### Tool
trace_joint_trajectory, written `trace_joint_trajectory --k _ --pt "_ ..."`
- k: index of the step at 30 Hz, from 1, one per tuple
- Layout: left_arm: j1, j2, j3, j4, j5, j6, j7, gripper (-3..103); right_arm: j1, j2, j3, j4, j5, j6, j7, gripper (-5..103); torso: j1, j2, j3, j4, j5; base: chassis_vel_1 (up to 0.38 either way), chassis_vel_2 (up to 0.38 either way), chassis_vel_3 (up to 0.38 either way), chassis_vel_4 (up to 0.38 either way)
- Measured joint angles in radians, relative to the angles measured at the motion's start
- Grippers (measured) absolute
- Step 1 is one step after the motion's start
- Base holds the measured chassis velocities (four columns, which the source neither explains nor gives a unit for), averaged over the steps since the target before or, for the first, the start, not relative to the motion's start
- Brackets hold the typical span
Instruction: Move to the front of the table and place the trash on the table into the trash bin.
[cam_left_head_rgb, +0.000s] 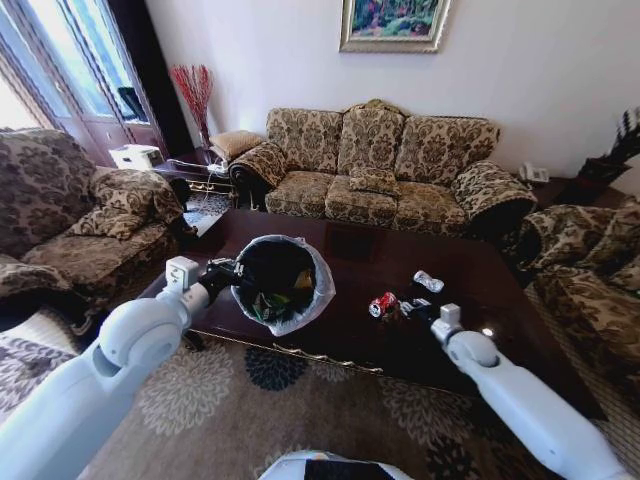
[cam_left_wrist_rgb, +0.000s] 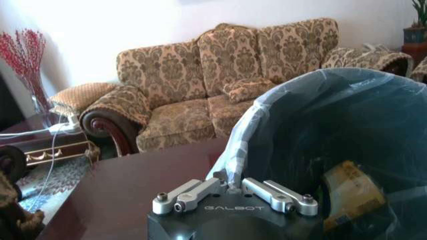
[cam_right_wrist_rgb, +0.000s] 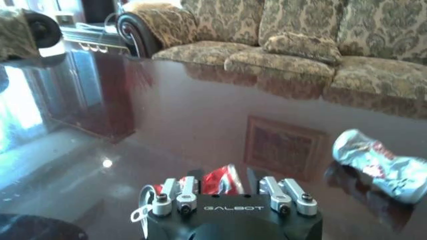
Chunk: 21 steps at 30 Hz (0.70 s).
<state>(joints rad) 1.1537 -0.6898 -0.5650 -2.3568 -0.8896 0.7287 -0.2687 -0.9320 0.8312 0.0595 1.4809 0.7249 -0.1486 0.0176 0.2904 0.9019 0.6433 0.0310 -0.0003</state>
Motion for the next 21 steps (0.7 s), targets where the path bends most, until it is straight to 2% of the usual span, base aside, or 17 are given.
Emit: trace_joint_trajectory --k 3,4,6,9,12,17,18,21 --pt "0.004 0.002 0.0 0.0 0.002 -0.001 0.009 0 0.051 0.068 -0.029 -0.071 -0.035 0.017 0.033 61 0.0 0.0 0.0 0.0 0.0003 0.0 0.0 0.0 0.0" --pt "0.004 0.002 0.0 0.0 0.002 -0.001 0.009 0 0.051 0.068 -0.029 -0.071 -0.035 0.017 0.033 61 0.0 0.0 0.0 0.0 0.0003 0.0 0.0 0.0 0.0" --pt "0.005 0.002 -0.001 0.002 0.003 -0.001 0.015 0 0.072 0.092 -0.039 -0.098 -0.042 0.02 0.038 72 0.0 0.0 0.0 0.0001 0.0002 0.0 0.0 0.0 0.0" --pt "0.005 0.002 -0.001 0.002 0.003 -0.003 0.017 0 0.082 0.104 -0.045 -0.116 -0.054 0.021 0.039 78 0.0 0.0 0.0 0.0001 -0.0001 0.0 0.0 0.0 0.0" --pt "0.001 0.003 -0.001 0.003 0.003 -0.005 0.021 0 0.086 0.114 -0.049 -0.133 -0.071 0.024 0.044 93 0.0 0.0 0.0 -0.0001 0.0001 0.0 0.0 0.0 0.0" --pt "-0.001 0.001 -0.001 0.005 0.004 -0.007 0.024 0 0.087 0.115 -0.048 -0.141 -0.073 0.025 0.045 94 0.0 0.0 0.0 -0.0002 0.0001 0.0 0.0 0.0 0.0" --pt "-0.001 -0.002 0.0 0.006 0.005 -0.007 0.024 0 0.089 0.114 -0.047 -0.146 -0.073 0.026 0.044 83 0.0 0.0 0.0 -0.0001 0.0 0.0 0.0 0.0 0.0" --pt "-0.001 -0.005 0.002 0.008 0.006 -0.008 0.024 0 0.09 0.112 -0.046 -0.148 -0.074 0.028 0.04 78 0.0 0.0 0.0 0.0 0.0 0.0 0.0 0.0 0.0"
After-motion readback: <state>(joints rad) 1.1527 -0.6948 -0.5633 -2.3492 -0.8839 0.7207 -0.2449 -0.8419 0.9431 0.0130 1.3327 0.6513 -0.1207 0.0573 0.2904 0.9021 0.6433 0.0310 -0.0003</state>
